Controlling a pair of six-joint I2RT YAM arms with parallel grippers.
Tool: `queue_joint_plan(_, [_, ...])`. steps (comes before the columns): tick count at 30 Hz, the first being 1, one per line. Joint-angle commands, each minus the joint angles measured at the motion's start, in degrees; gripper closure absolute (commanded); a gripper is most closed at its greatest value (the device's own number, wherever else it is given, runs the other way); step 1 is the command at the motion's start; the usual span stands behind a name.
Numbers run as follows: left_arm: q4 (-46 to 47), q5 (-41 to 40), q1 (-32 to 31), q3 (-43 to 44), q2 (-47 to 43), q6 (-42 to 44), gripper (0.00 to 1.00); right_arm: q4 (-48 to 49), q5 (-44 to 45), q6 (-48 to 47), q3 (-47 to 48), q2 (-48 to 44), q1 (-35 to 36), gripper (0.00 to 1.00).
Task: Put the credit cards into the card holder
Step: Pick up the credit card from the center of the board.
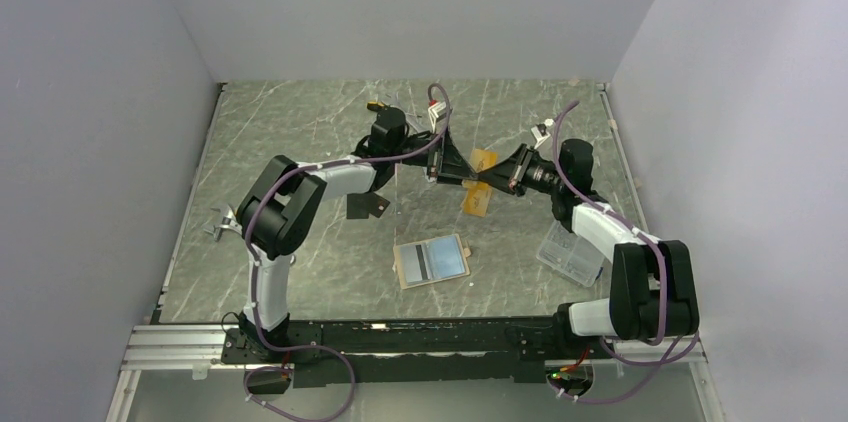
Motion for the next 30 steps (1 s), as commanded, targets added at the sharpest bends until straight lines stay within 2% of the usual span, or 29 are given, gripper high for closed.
queue_joint_plan(1, [-6.78,-0.98,-0.23,2.54,-2.56,5.01,0.01,2.25,-1.08,-0.52,1.58,1.26,1.29,1.00])
queue_joint_plan(6, [-1.54,-0.18,-0.39,2.19,-2.90,1.29,0.03,2.42,-0.33,-0.52,2.66,3.71,3.04,1.00])
queue_joint_plan(16, [7.57,1.23,-0.31,0.37,-3.25,-3.71,0.36,2.46,0.53,-0.76,2.53,4.93,3.05,1.00])
queue_joint_plan(21, [13.00,1.53,-0.24,-0.24,-2.26,-7.16,0.45,1.11,1.48,-1.55,2.53,4.88,2.91,1.00])
queue_joint_plan(30, [12.68,1.70,-0.30,-0.24,-2.23,-7.48,0.61,-3.60,7.94,-3.47,2.48,2.64,1.15,0.97])
